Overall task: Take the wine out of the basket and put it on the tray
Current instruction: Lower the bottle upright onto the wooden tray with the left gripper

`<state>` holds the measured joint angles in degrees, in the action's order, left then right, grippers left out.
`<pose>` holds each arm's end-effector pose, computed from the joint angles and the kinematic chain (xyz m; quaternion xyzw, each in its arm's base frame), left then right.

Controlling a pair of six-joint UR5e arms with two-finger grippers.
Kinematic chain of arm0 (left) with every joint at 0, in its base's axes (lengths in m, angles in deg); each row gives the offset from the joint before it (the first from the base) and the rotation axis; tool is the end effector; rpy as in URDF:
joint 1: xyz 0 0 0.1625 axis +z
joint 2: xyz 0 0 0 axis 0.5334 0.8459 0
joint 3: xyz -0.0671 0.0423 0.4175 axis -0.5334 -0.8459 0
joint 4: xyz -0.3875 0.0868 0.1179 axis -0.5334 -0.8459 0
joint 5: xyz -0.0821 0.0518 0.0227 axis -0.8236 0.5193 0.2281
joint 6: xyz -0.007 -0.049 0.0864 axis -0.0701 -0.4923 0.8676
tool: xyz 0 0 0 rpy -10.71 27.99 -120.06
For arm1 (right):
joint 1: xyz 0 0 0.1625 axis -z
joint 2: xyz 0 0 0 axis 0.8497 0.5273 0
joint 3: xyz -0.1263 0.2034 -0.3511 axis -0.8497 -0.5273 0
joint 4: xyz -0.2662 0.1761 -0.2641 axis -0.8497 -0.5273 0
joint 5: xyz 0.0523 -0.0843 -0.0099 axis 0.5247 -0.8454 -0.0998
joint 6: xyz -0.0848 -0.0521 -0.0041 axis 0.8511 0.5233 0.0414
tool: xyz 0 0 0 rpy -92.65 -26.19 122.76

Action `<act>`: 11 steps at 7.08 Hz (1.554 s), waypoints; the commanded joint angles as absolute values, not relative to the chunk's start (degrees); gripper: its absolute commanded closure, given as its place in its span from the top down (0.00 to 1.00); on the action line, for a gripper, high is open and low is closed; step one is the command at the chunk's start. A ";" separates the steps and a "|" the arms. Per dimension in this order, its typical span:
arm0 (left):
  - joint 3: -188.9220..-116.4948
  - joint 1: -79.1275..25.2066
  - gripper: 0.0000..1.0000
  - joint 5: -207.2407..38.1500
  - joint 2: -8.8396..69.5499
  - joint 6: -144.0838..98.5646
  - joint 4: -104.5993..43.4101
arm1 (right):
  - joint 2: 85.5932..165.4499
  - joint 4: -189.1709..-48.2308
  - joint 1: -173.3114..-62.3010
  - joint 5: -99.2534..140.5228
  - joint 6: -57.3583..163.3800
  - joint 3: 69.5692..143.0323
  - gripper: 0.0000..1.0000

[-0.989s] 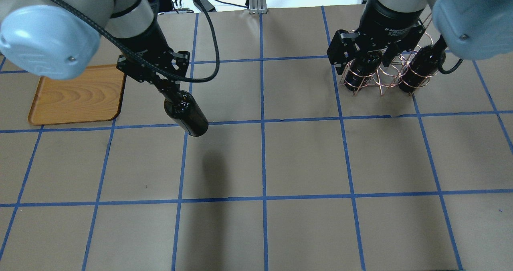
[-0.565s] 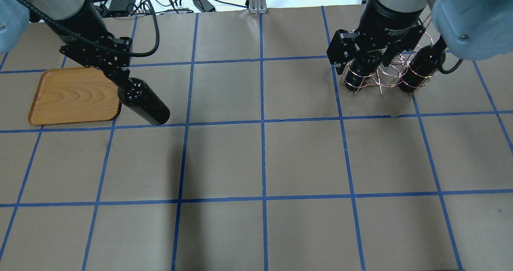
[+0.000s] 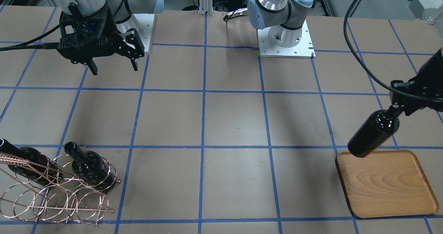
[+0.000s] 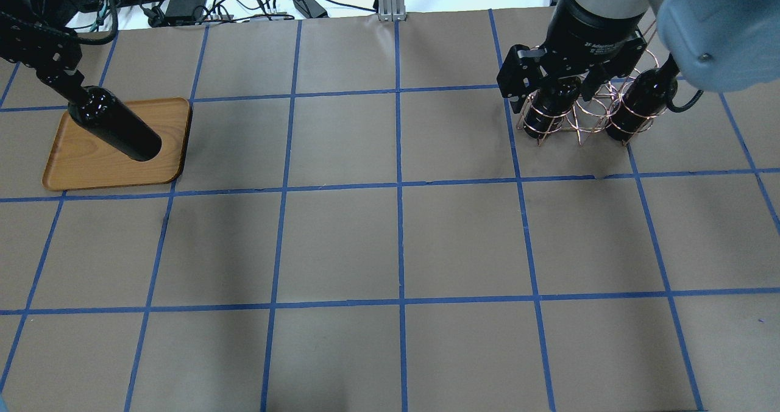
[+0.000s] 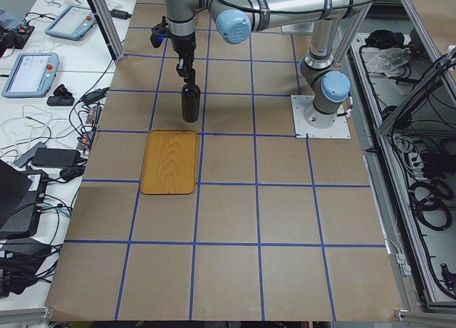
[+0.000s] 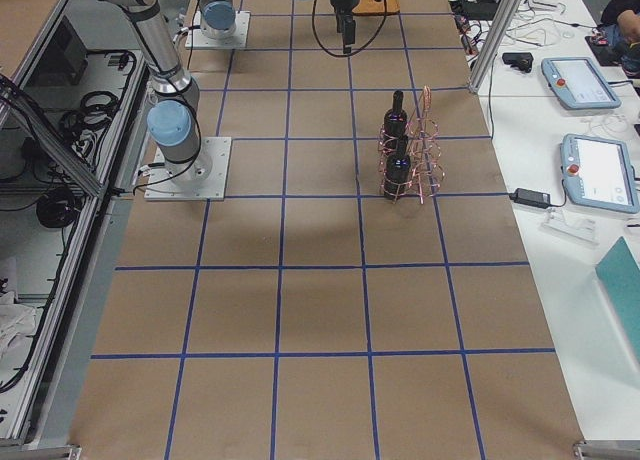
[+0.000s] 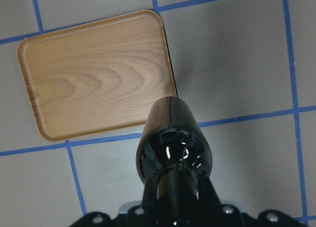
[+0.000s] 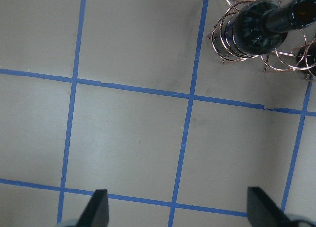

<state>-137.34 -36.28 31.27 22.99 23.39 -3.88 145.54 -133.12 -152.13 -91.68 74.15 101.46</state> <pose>0.0976 -0.5915 0.4981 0.0856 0.9954 -0.0037 0.0436 0.1686 -0.4875 0.5050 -0.0749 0.9968 -0.0255 0.0060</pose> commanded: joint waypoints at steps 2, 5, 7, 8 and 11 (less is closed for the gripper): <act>-132.23 -30.45 0.01 30.68 29.64 31.08 -0.37 | 145.54 -132.83 -152.13 -91.68 74.08 101.46 1.00; -130.92 -27.63 0.01 28.76 34.57 32.66 2.72 | 145.54 -133.09 -152.13 -92.56 74.26 101.46 1.00; -129.94 -26.21 0.01 28.05 36.42 32.67 2.80 | 145.54 -132.83 -152.13 -92.56 74.26 101.46 1.00; -129.94 -26.21 0.05 28.04 36.77 32.58 2.98 | 145.54 -133.36 -152.13 -92.56 74.26 101.46 1.00; -129.94 -25.42 0.13 27.96 38.10 32.49 4.39 | 145.54 -132.75 -152.13 -92.56 74.17 101.46 1.00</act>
